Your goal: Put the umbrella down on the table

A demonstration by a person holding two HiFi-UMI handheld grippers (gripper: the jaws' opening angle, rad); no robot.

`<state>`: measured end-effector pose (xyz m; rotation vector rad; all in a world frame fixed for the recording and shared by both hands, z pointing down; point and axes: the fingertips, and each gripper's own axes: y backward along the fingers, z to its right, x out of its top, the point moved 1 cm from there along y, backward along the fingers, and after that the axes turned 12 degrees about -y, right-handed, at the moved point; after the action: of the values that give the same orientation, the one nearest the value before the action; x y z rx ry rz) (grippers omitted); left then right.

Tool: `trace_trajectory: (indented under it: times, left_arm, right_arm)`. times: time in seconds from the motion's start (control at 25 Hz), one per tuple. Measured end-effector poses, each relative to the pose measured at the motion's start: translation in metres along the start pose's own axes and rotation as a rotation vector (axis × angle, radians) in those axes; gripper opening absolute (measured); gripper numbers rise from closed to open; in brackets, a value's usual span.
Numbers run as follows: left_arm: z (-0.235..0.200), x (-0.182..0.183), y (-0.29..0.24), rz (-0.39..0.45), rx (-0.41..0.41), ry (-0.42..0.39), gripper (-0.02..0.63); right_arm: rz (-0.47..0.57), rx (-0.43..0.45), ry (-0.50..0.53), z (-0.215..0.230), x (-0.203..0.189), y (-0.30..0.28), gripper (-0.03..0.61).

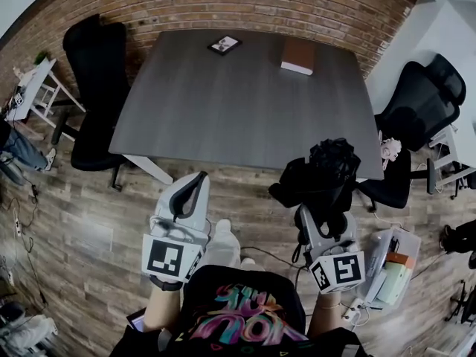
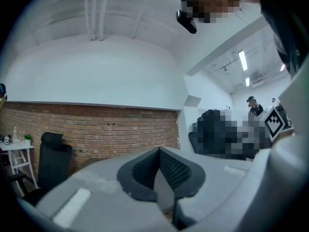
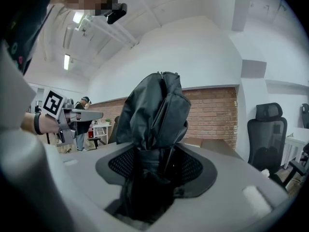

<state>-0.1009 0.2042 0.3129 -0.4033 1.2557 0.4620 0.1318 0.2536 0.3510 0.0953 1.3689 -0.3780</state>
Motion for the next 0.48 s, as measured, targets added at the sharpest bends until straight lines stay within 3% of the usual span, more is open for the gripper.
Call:
trace_trajectory:
  times: [0.48]
  left_arm:
    - [-0.091,-0.020,-0.099,0.011,-0.080,0.024,0.002]
  right_arm:
    - [-0.013,-0.100,0.006,0.008,0.020,-0.117,0.233]
